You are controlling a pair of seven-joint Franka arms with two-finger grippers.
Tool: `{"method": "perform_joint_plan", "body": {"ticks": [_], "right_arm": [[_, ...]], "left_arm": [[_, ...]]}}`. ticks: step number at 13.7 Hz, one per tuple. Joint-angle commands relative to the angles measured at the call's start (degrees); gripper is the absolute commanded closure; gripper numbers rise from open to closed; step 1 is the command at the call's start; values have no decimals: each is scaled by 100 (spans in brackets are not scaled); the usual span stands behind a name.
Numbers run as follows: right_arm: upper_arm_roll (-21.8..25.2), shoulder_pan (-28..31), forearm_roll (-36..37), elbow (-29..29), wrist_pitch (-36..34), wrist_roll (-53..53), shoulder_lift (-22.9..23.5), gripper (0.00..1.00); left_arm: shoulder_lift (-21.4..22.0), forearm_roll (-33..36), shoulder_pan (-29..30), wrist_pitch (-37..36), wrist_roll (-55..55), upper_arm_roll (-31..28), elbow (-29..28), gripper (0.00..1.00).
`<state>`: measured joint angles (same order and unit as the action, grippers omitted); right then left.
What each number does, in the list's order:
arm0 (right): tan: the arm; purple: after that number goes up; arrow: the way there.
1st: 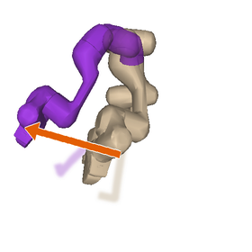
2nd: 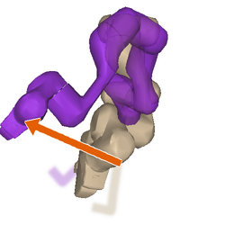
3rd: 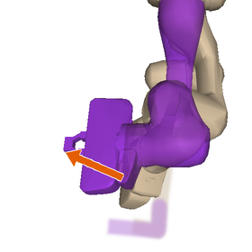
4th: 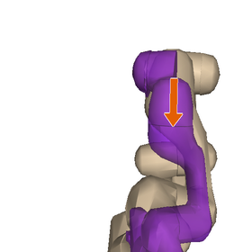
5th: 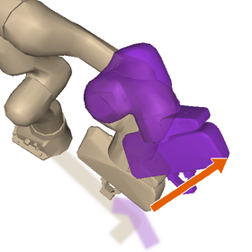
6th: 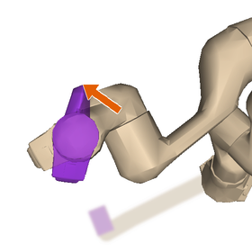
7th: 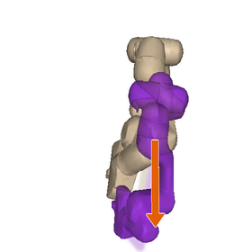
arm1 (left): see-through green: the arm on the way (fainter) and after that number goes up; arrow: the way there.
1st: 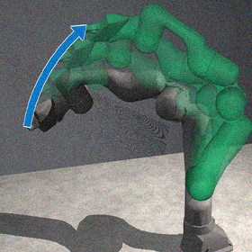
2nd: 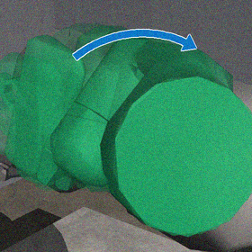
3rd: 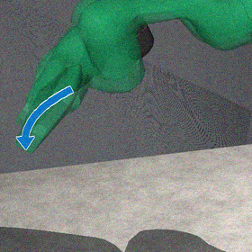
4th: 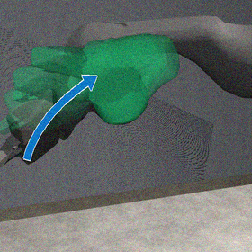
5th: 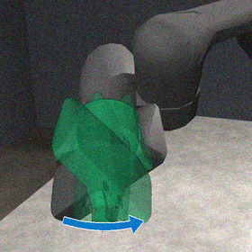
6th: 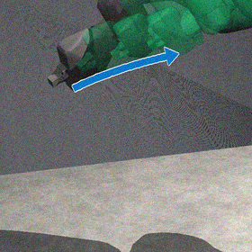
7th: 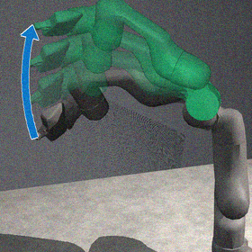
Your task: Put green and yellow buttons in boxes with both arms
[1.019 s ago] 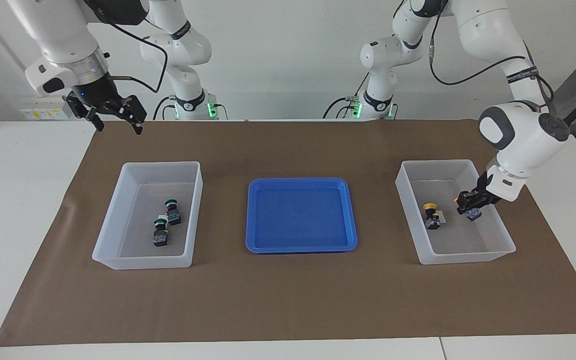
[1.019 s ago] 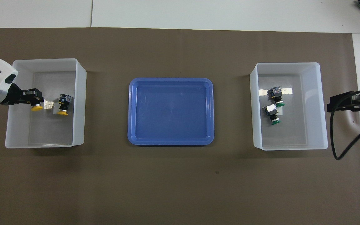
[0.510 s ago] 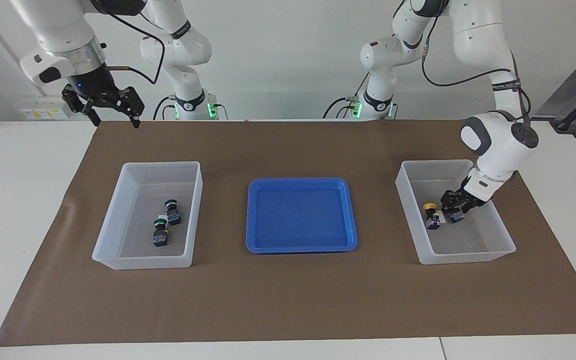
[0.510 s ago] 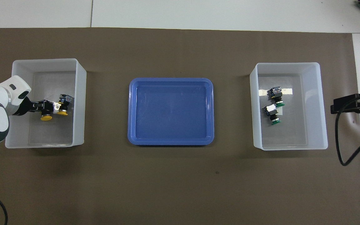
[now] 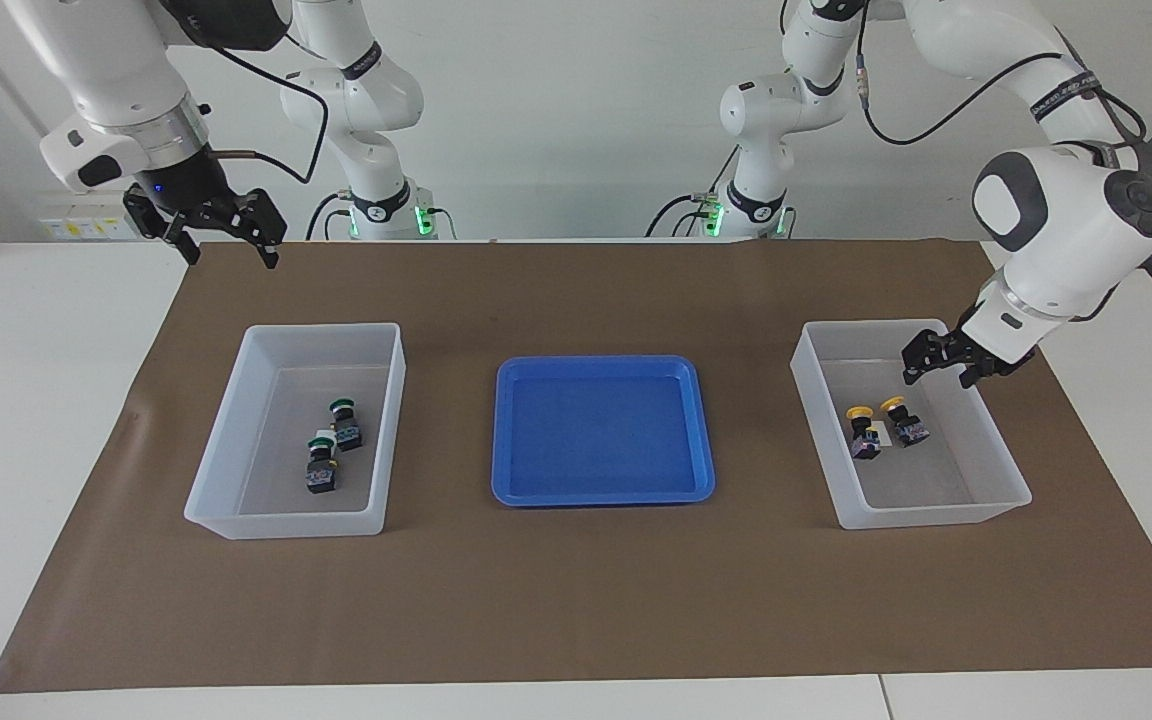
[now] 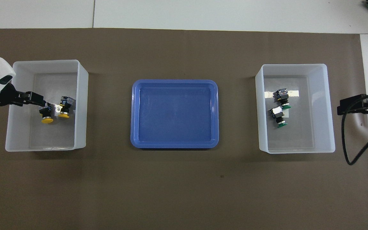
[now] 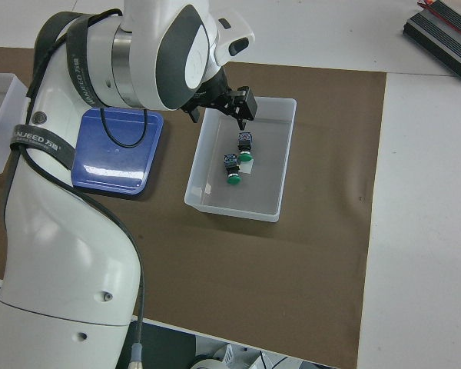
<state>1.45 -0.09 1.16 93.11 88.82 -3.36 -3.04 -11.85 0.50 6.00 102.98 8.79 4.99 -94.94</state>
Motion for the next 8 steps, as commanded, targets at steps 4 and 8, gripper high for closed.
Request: {"method": "perform_joint_plan", "body": {"ticks": [4,8], "right_arm": [[-31,53,-28,50,48,116,-30,0],[-31,53,-28,50,39,116,-39,0]], "left_arm": [[708,178,-520,-813,-360,2,257,7],[1351,169,-556,-1402,-316,-7,213,0]]}}
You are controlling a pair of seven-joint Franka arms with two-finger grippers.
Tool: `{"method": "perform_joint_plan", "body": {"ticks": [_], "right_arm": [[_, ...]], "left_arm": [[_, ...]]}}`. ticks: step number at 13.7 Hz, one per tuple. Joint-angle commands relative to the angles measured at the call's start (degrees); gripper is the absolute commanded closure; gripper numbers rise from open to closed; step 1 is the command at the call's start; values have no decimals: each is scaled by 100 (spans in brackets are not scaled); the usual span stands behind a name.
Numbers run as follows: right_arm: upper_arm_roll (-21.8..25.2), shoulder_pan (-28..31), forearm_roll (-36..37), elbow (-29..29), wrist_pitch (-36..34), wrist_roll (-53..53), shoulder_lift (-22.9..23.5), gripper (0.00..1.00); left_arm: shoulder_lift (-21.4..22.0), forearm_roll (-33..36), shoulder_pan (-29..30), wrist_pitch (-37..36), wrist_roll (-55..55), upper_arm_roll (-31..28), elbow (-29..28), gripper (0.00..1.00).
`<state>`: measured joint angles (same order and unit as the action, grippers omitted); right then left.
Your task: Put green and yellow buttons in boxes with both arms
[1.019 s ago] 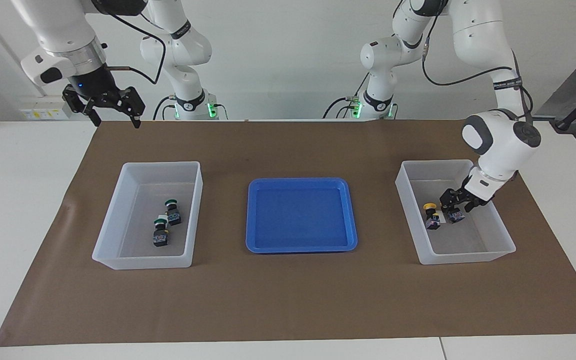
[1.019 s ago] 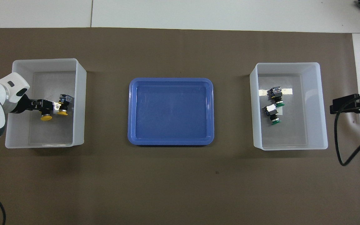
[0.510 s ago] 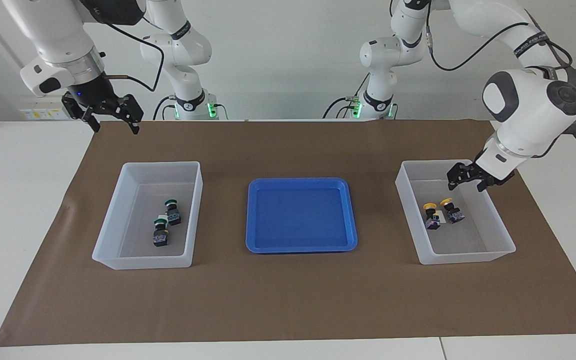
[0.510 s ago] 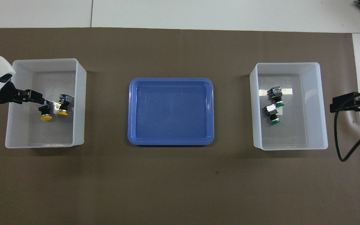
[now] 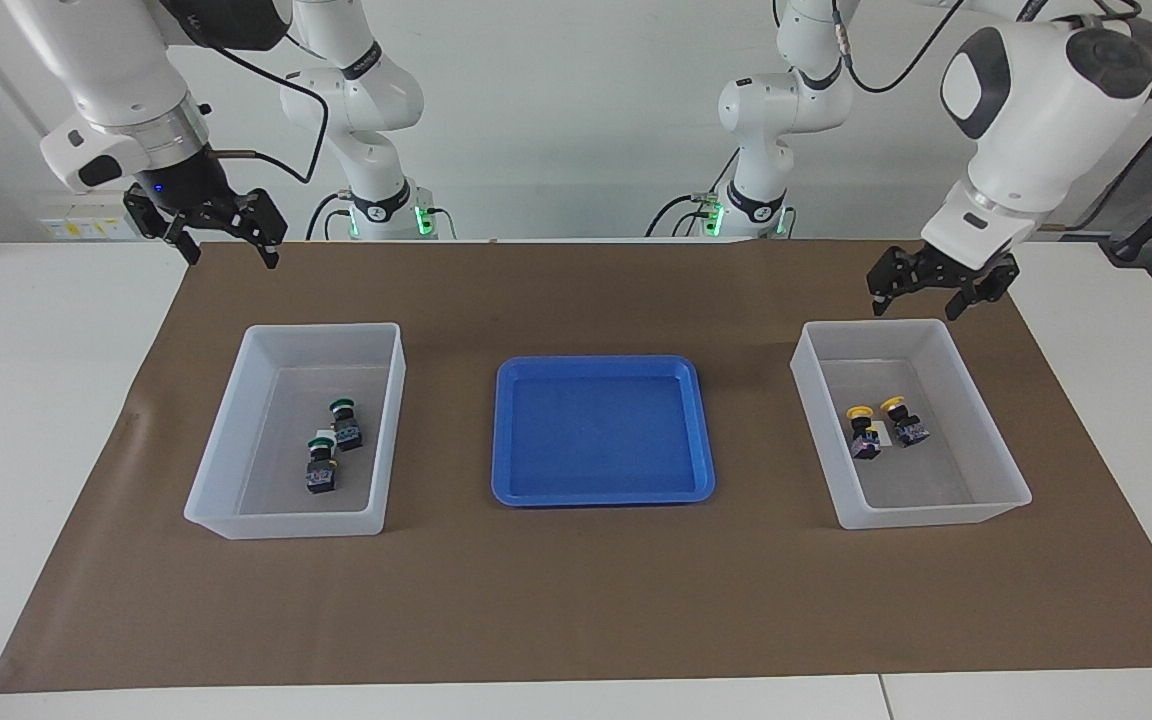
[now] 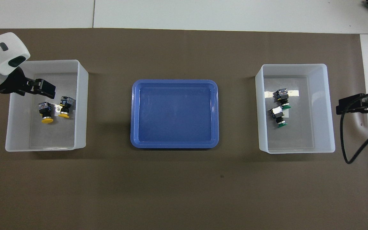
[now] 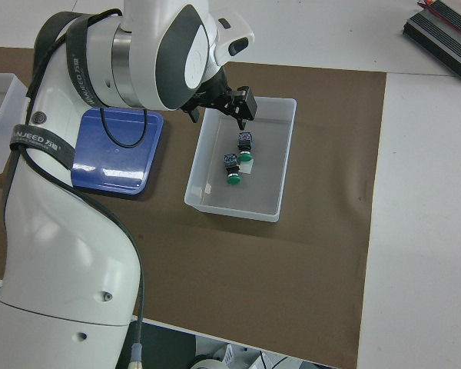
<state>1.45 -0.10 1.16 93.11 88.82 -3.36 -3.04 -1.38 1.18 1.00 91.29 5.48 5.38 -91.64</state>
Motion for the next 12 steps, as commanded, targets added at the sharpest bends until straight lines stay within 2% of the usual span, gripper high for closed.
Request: {"method": "perform_joint_plan", "body": {"ticks": [1,12], "right_arm": [[-30,36,-28,50,48,125,-39,0],[-39,1,-28,50,39,125,-39,0]], "left_arm": [[400,101,-39,-339,32,-55,-126,0],[454,57,-223,-270,24,-46,-117,0]]}}
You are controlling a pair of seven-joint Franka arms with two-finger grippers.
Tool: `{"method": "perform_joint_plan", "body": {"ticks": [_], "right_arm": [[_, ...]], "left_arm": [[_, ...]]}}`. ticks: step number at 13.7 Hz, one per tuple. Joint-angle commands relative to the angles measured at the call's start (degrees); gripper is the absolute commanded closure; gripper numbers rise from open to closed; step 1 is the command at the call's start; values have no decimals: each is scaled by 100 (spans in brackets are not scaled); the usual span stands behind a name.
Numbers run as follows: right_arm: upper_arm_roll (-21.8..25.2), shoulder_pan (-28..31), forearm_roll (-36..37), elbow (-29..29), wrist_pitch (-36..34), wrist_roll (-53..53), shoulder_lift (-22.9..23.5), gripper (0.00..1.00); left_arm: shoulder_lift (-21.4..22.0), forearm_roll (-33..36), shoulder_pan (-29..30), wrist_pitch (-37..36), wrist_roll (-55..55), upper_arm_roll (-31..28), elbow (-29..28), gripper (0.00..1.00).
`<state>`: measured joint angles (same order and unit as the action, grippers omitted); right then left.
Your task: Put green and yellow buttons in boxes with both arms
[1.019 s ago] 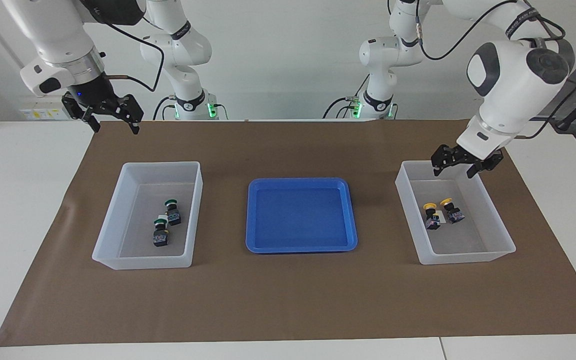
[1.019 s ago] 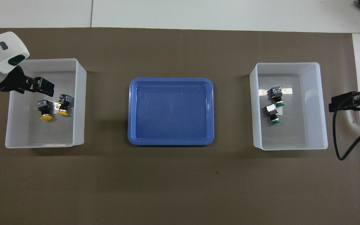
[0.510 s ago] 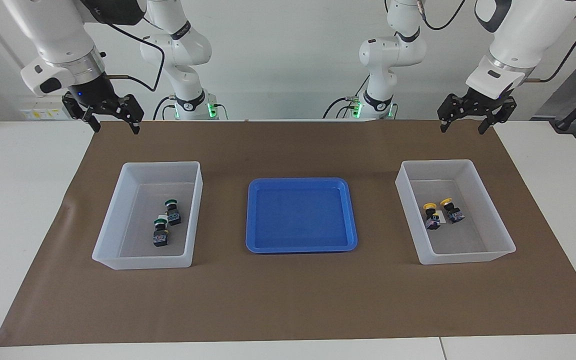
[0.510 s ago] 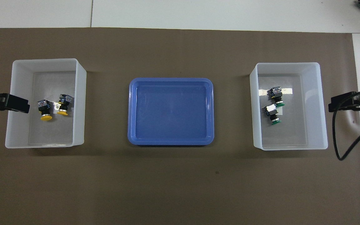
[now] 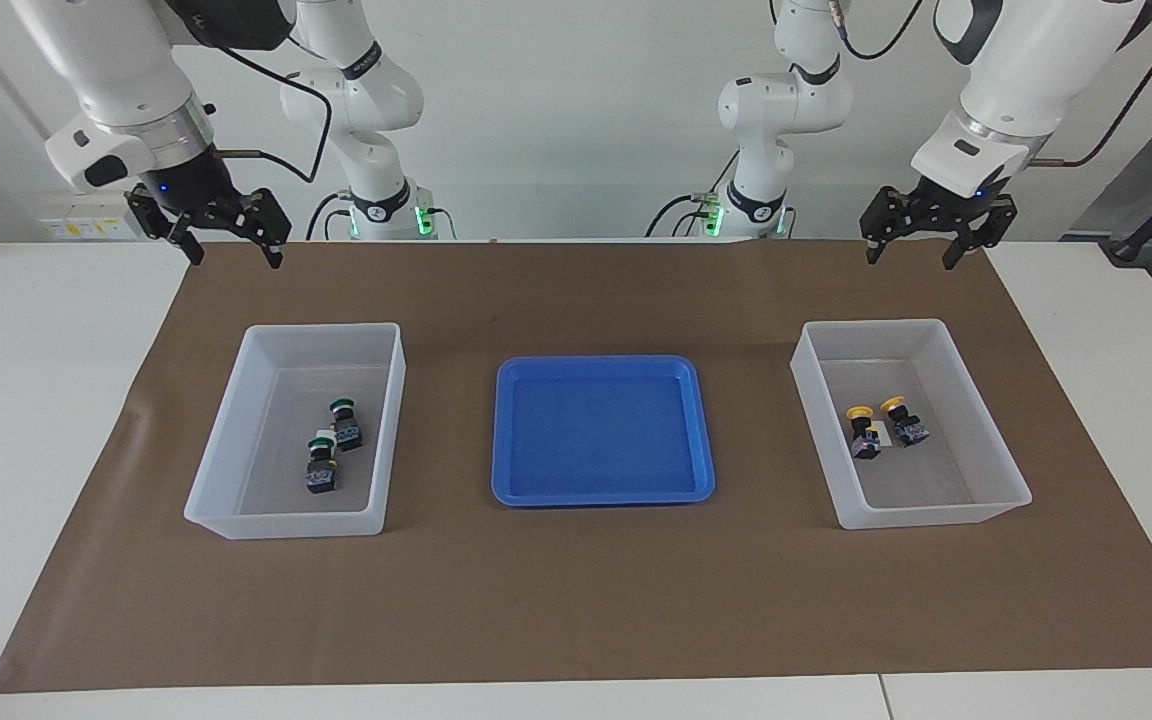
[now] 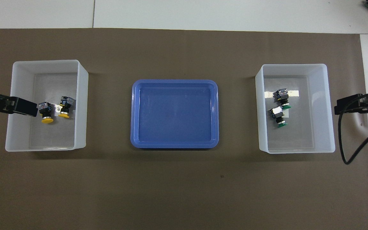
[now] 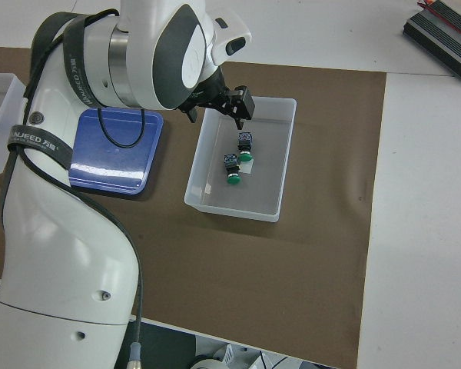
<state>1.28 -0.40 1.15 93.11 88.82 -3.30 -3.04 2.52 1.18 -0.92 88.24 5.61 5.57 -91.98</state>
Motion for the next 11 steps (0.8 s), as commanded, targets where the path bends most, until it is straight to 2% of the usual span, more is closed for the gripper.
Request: {"method": "perform_joint_plan", "body": {"ticks": [1,11], "right_arm": [[-22,31,-28,50,39,119,-39,0],[-14,67,-28,58,39,119,-39,0]], "left_arm": [[64,58,-5,44,19,-74,-83,0],[73,-73,136,273,-7,-136,-171,0]]}}
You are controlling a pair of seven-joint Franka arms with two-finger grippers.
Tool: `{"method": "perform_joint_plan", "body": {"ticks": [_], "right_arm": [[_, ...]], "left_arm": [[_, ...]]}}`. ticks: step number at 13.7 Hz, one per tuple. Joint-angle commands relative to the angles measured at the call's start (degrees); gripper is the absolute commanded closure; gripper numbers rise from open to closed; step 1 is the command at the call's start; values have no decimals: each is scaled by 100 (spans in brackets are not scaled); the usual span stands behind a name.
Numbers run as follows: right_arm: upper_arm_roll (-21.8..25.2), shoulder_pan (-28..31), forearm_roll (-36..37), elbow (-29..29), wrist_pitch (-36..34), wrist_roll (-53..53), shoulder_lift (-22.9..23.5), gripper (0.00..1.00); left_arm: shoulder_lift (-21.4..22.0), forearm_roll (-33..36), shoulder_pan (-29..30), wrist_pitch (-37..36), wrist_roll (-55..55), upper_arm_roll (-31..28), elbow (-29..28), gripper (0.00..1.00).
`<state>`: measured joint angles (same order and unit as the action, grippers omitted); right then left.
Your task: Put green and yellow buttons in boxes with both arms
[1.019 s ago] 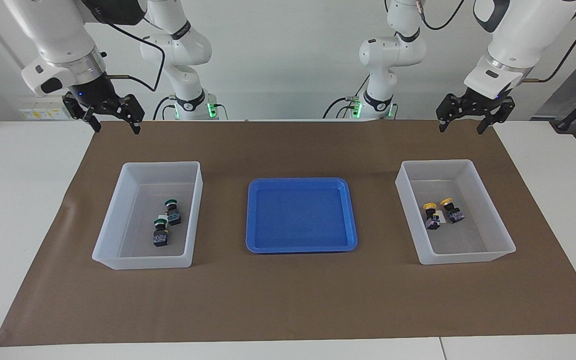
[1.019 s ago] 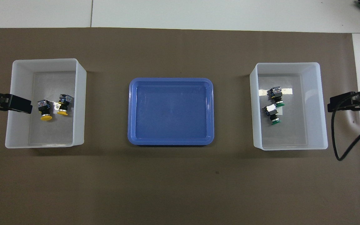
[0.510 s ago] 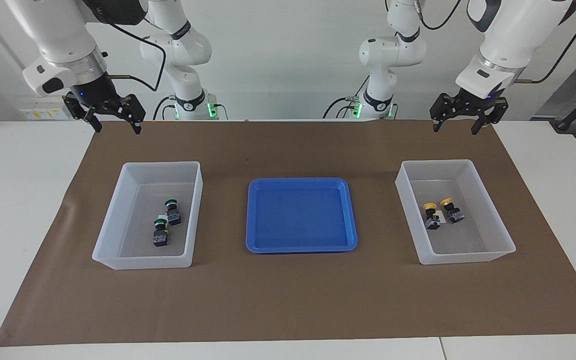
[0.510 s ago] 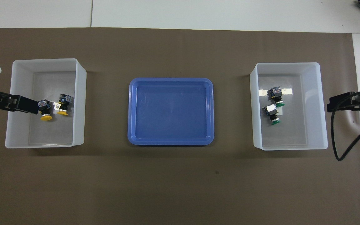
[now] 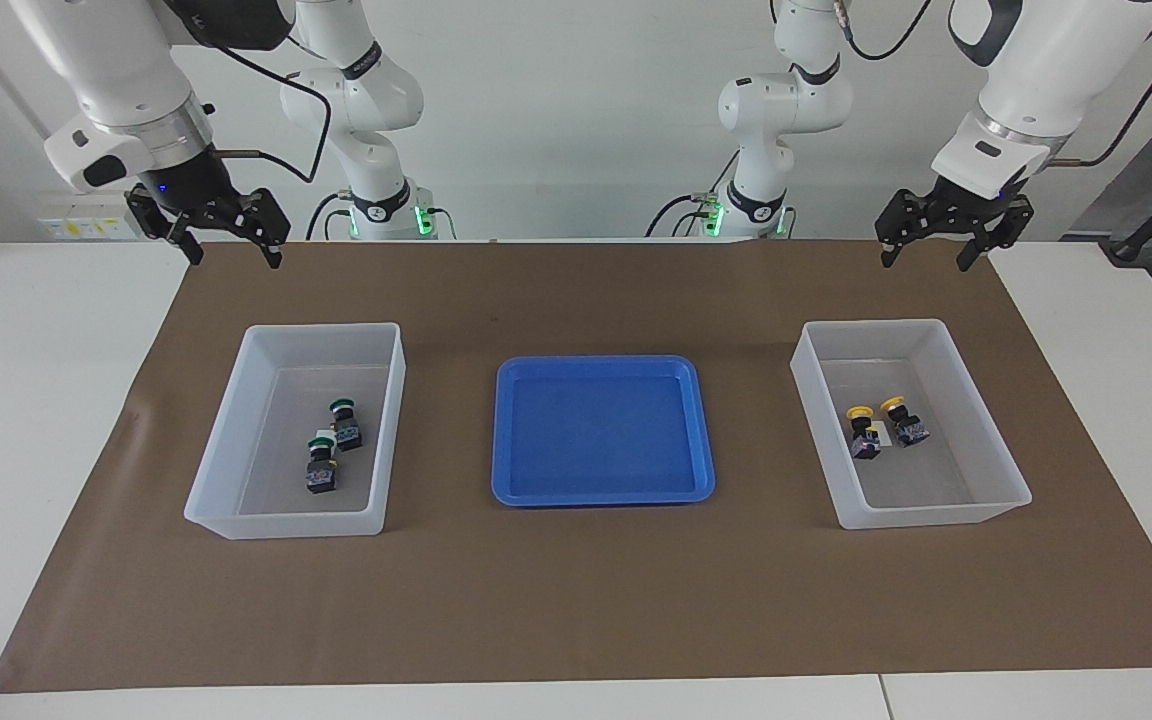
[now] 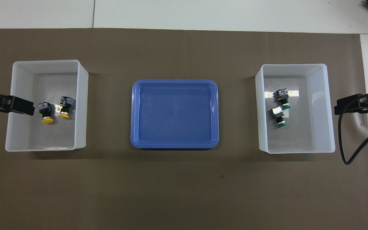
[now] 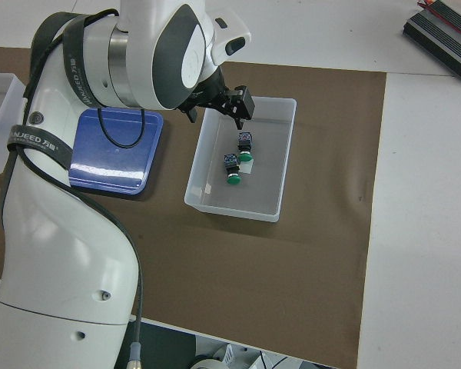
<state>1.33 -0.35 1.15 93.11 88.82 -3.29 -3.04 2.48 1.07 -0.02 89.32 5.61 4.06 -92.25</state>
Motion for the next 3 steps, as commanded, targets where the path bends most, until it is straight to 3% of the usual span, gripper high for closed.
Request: {"method": "perform_joint_plan", "body": {"ticks": [1,3], "right_arm": [[-19,61,-28,58,39,119,-39,0],[-19,61,-28,50,39,127,-39,0]], "left_arm": [[78,-115,55,173,-34,16,-144,0],[78,-133,55,173,-34,16,-144,0]]}}
